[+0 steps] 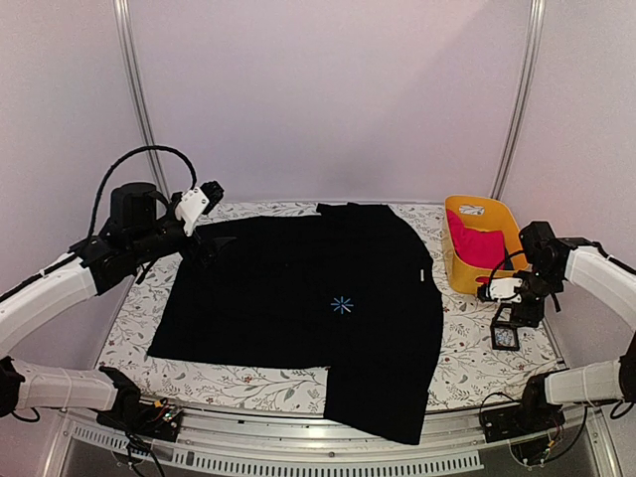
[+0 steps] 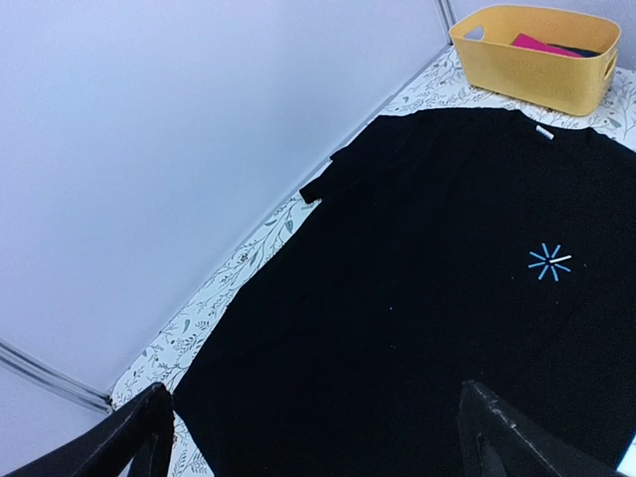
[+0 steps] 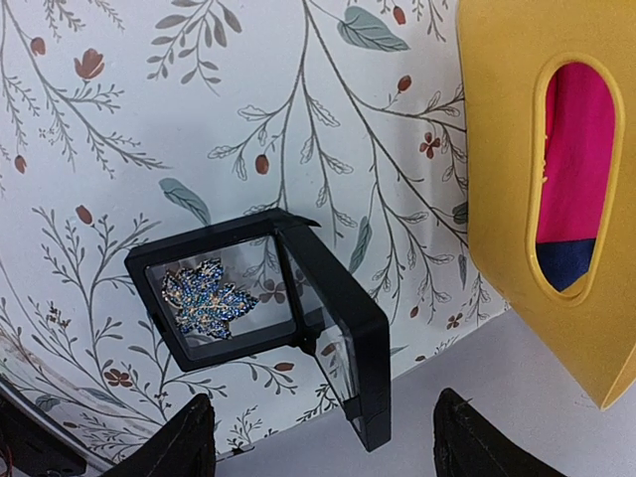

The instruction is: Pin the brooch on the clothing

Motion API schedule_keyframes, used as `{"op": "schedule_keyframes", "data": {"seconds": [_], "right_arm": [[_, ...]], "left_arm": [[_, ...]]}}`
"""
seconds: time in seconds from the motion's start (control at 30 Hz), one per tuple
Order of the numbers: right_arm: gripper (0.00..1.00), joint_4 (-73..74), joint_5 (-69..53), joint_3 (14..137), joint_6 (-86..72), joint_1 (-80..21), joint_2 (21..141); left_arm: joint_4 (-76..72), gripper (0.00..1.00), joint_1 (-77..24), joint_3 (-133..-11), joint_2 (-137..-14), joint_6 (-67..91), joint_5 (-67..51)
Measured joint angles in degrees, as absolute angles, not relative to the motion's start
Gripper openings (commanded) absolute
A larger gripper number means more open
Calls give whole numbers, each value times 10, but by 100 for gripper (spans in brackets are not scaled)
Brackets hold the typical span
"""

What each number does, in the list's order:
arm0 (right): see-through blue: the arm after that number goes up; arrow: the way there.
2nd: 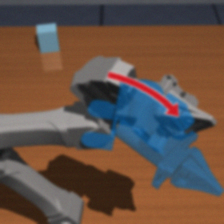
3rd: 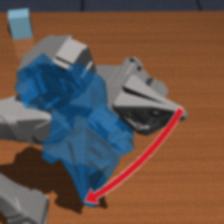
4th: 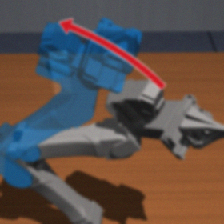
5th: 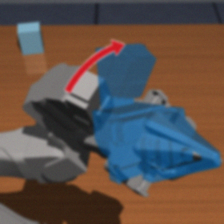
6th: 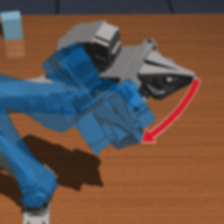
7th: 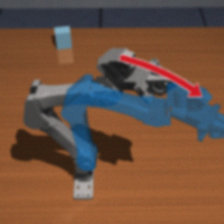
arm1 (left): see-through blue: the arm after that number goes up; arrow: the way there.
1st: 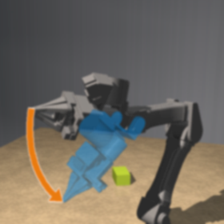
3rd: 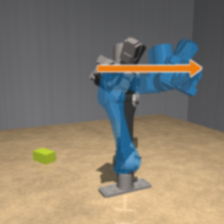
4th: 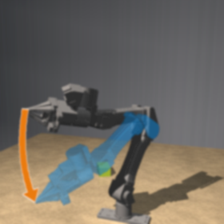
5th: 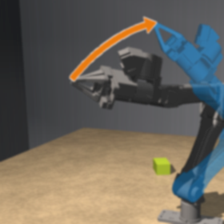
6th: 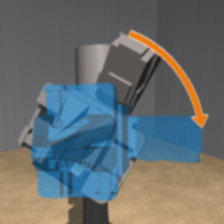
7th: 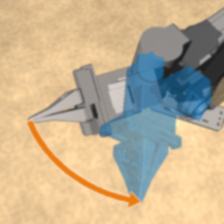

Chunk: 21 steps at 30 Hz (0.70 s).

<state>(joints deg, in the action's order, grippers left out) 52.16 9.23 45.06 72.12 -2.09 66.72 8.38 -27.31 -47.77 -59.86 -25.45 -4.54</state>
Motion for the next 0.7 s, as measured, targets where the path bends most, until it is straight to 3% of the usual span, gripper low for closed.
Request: {"op": "schedule_keyframes", "data": {"seconds": [0.3, 0.5, 0.7], "right_arm": [[65, 494, 80, 455, 749, -10, 700], [41, 488, 67, 455, 760, -10, 708], [27, 483, 56, 455, 763, -10, 722]], "left_arm": [[84, 100, -273, -475, -599, -255, -47], [84, 100, -273, -472, -599, -257, -47], [84, 100, -273, -472, -599, -257, -50]]}}
